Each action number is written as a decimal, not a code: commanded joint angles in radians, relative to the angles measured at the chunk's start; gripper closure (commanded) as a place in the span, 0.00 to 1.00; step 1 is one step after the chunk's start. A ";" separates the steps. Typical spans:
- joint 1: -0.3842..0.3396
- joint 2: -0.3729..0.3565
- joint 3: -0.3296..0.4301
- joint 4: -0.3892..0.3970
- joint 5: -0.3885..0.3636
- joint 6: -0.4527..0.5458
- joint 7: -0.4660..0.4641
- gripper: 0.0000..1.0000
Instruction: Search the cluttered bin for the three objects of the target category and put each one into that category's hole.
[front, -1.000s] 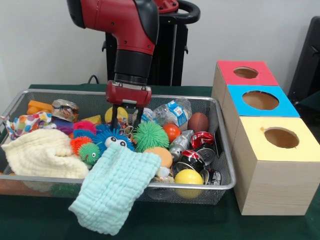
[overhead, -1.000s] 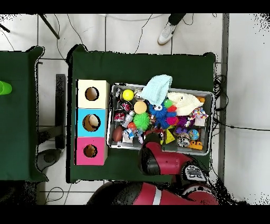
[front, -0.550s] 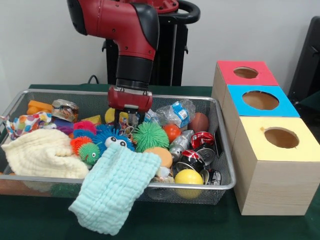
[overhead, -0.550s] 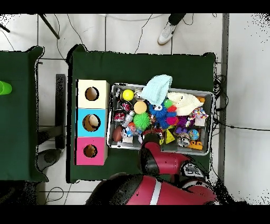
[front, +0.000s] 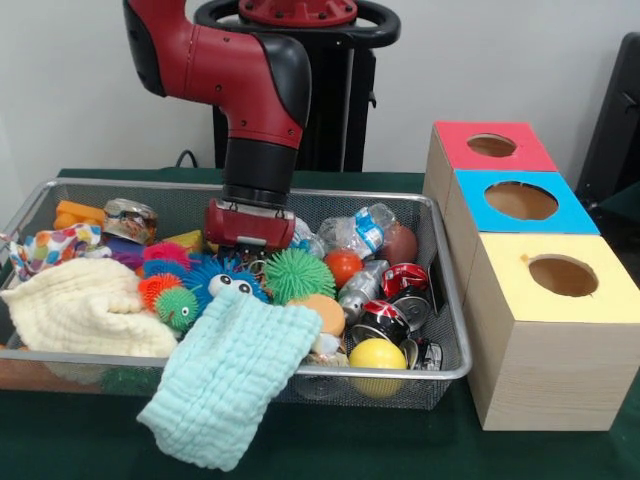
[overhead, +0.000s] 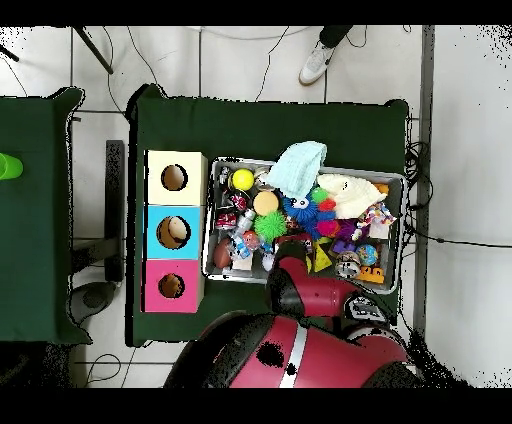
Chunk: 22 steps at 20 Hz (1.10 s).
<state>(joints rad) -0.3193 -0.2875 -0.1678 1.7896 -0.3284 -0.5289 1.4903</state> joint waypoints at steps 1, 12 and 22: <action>-0.029 0.097 0.124 -0.205 0.063 0.076 0.172 0.00; 0.004 0.119 0.130 -0.312 0.124 0.239 0.129 0.00; 0.032 0.111 0.102 -0.320 0.129 0.311 0.129 0.00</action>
<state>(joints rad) -0.2748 -0.3089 -0.1763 1.7236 -0.3111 -0.3270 1.4903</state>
